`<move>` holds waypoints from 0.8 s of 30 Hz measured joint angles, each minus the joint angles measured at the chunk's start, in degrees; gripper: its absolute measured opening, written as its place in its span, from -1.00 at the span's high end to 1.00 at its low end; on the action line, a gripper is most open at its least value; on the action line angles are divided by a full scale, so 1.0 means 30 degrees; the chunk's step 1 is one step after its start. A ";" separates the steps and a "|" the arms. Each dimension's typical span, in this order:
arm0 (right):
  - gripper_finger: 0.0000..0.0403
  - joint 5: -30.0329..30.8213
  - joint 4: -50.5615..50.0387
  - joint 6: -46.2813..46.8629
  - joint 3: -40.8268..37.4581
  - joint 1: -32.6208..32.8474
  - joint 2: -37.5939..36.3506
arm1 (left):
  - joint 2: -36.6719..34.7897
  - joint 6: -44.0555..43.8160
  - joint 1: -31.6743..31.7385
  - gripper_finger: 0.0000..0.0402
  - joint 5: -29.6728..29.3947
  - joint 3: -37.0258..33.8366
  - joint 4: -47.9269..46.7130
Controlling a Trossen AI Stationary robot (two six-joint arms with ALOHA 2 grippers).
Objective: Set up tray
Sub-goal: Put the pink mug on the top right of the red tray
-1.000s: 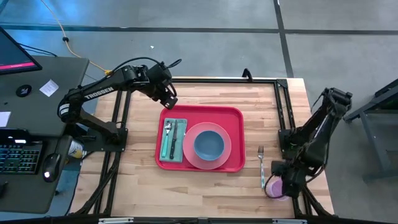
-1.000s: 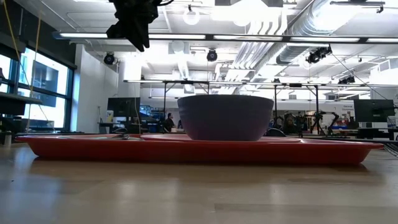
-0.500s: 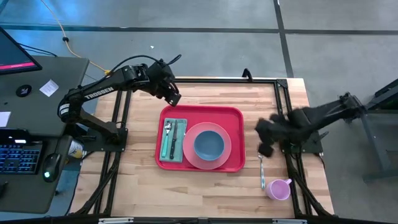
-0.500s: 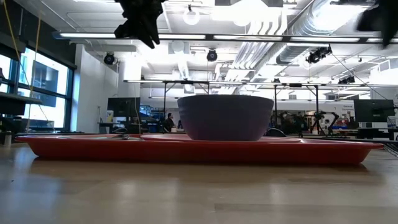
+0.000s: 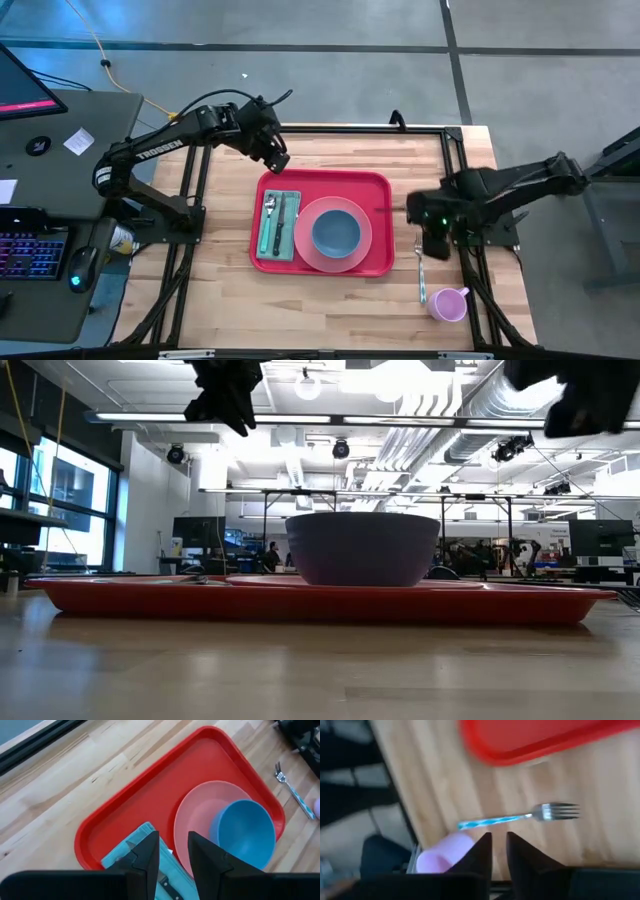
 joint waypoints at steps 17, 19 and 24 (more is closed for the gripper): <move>0.10 0.5031 0.2871 0.4243 0.0007 1.0965 0.0866 | 0.0000 0.1089 -0.0007 0.32 -0.0012 0.0003 0.0025; 0.11 0.5239 0.2924 0.4808 0.0007 1.1687 0.1547 | 0.0000 0.1374 -0.0007 0.32 -0.0015 0.0002 0.0034; 0.15 0.4602 0.3568 0.5781 0.0007 1.3607 0.3834 | 0.0000 0.1599 -0.0007 0.32 -0.0015 0.0004 0.0026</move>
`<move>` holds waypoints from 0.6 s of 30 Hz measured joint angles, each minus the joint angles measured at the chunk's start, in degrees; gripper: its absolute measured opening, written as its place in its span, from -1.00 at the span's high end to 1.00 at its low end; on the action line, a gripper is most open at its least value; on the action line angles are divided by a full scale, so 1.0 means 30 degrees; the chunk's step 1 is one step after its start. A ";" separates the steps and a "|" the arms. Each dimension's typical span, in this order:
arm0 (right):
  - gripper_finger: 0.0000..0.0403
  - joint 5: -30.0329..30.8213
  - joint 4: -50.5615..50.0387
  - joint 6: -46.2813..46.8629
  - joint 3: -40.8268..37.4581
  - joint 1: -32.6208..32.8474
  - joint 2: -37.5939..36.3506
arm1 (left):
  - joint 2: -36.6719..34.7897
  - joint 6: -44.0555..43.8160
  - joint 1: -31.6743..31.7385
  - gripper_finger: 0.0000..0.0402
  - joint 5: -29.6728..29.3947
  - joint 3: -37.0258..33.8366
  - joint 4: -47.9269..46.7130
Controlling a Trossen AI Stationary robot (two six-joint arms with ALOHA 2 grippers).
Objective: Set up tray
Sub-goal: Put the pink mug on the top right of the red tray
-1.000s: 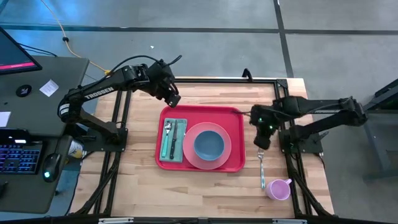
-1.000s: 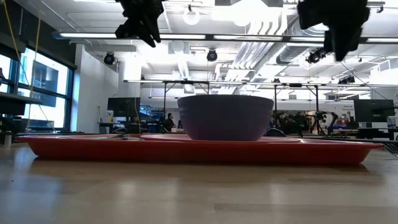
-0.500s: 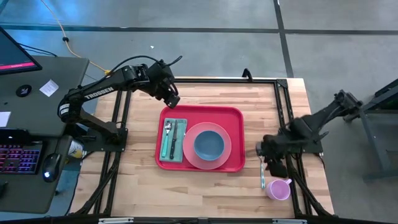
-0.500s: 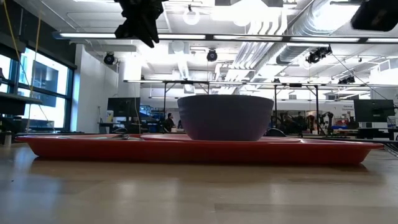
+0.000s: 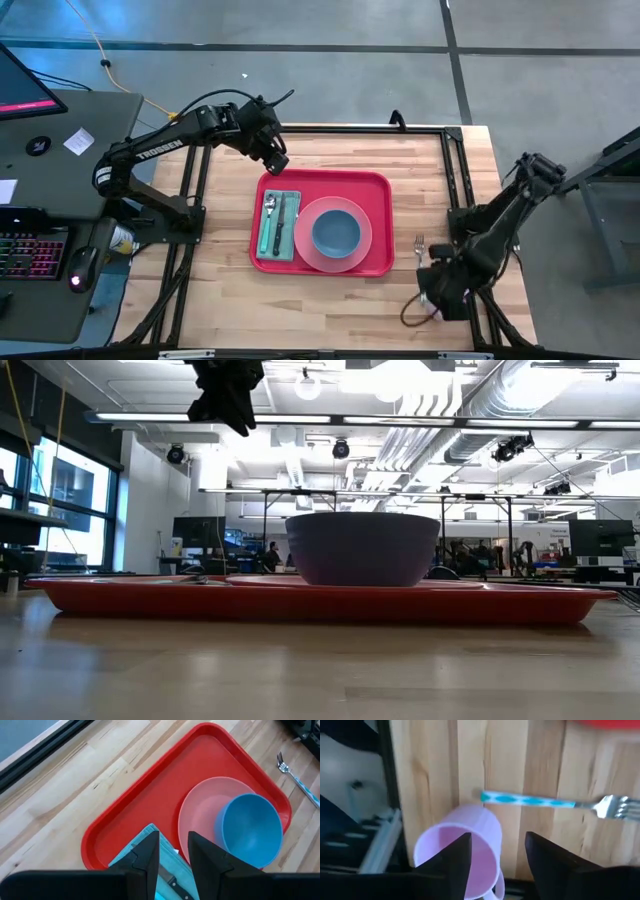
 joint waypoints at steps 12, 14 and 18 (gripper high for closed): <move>0.31 0.0354 -0.0408 0.1616 -0.0001 0.2838 0.3557 | 0.0000 0.0015 0.0000 0.32 -0.0007 -0.0004 -0.0015; 0.36 0.0623 -0.0401 0.1910 0.0000 0.2993 0.3829 | 0.0000 -0.0036 0.0000 0.32 -0.0007 0.0000 -0.0015; 0.60 0.1296 -0.0484 0.2600 -0.0003 0.3144 0.4263 | 0.0000 -0.0168 0.0000 0.32 -0.0007 -0.0004 -0.0015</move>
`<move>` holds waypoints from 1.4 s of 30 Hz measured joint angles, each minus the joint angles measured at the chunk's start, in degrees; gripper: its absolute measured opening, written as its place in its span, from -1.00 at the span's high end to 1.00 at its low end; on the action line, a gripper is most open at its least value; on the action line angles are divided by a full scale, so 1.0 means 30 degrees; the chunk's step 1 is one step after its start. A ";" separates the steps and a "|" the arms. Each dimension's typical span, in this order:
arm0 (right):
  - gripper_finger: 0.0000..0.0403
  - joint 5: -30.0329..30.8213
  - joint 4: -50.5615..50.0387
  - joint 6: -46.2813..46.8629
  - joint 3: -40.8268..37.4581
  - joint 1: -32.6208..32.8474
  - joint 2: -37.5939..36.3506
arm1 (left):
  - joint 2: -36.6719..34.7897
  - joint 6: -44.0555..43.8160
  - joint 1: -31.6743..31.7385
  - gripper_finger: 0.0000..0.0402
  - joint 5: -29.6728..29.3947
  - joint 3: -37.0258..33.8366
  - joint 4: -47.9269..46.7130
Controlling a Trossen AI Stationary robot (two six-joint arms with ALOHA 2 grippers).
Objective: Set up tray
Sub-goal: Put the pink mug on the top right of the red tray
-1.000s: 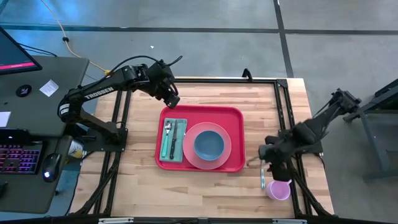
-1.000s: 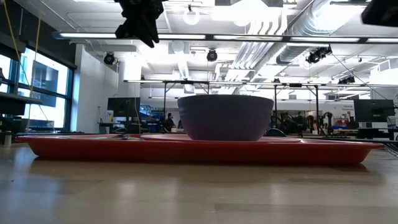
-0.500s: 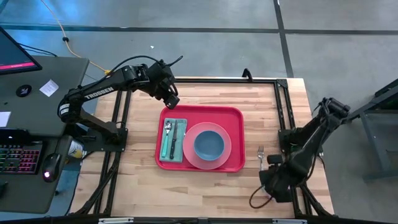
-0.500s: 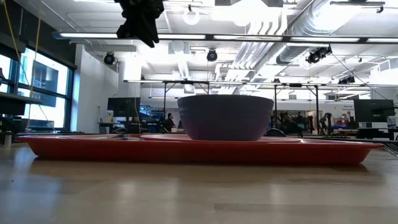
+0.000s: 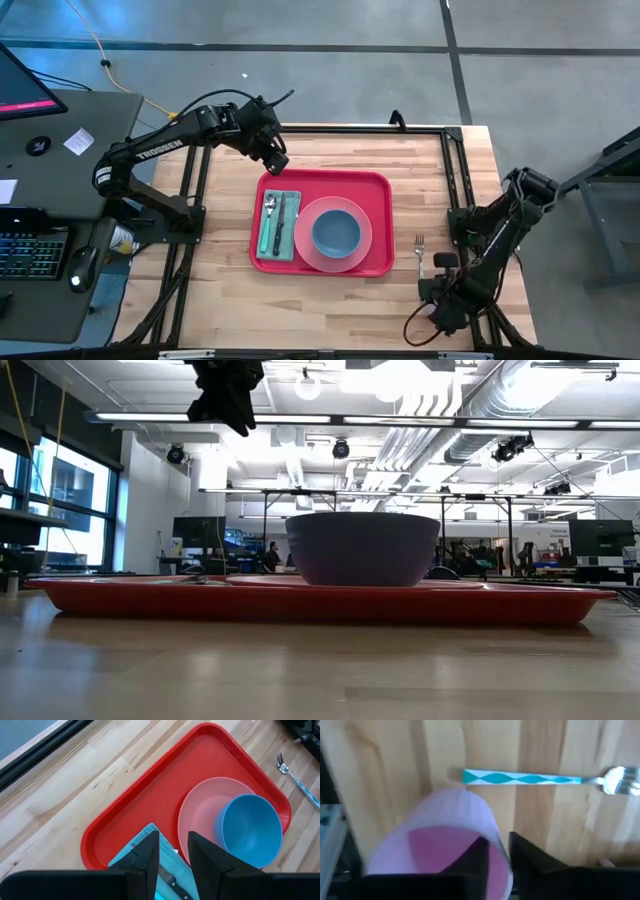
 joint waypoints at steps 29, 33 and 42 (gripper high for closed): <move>1.00 0.2138 -0.2743 -0.7682 0.1212 -1.7151 -0.5655 | 0.0000 -0.0348 0.0029 0.32 0.0022 0.0000 -0.0007; 1.00 0.1797 -0.0656 -0.9963 0.1218 -2.1669 -0.4579 | 0.0000 -0.0354 0.0029 0.32 0.0050 0.0003 -0.0043; 1.00 -0.1365 0.1738 -1.2747 0.1212 -2.6838 -0.0004 | 0.0000 -0.0339 0.0029 0.32 0.0208 0.0001 -0.0020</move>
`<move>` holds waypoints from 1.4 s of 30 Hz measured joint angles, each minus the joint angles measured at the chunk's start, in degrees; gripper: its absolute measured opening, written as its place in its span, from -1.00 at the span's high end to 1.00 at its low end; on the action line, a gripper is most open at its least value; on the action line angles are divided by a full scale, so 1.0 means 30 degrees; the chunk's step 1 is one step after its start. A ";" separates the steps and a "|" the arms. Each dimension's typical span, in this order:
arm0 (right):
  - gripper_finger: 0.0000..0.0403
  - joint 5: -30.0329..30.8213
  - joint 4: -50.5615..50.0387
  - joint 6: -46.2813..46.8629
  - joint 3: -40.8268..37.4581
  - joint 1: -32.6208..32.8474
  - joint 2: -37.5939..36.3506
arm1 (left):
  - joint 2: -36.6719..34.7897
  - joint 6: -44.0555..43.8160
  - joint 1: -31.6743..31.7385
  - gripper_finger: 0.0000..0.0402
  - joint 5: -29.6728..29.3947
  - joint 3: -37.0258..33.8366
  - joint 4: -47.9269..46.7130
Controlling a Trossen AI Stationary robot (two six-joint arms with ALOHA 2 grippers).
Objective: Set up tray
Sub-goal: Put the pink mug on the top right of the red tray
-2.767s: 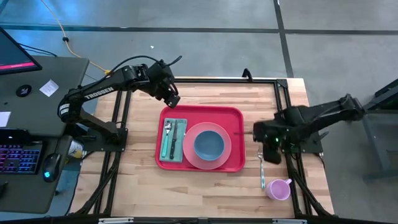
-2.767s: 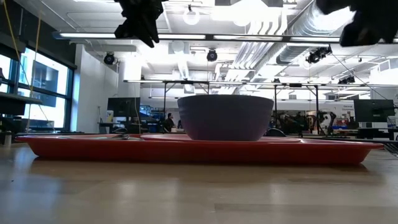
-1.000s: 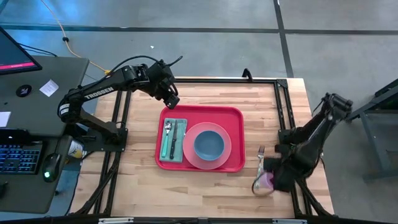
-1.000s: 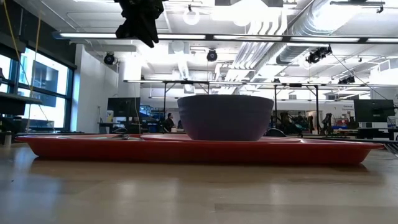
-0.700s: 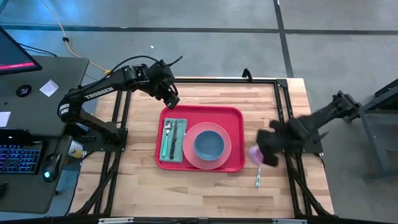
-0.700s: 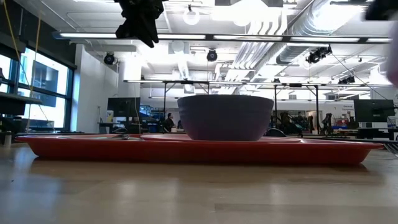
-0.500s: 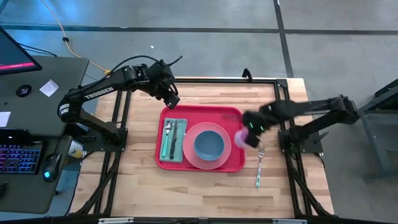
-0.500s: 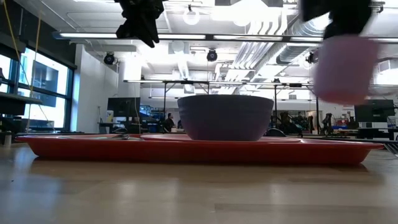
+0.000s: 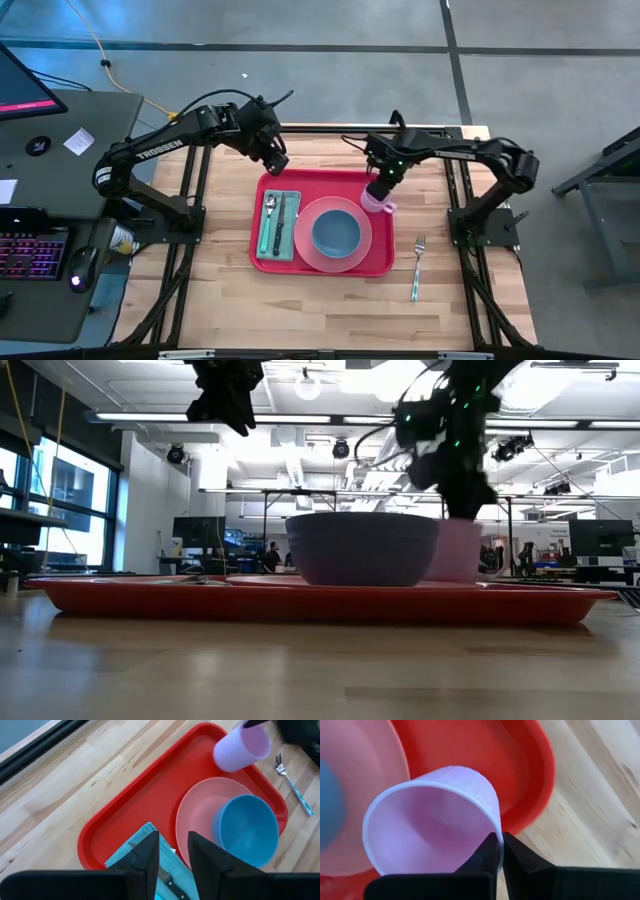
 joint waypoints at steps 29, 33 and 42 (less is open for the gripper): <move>0.85 0.1208 0.2213 0.1054 0.0058 -0.1643 0.1845 | 0.0000 0.0168 0.0007 0.32 0.0673 0.0001 -0.0725; 0.71 0.1287 0.2215 0.1033 0.0029 -0.1643 0.1581 | 0.0000 0.0304 0.0007 0.32 0.0673 -0.0001 -0.1039; 0.66 0.1719 0.2608 0.1023 0.0044 -0.1643 -0.0048 | 0.0000 0.0342 0.0006 0.32 0.0666 0.0001 -0.0966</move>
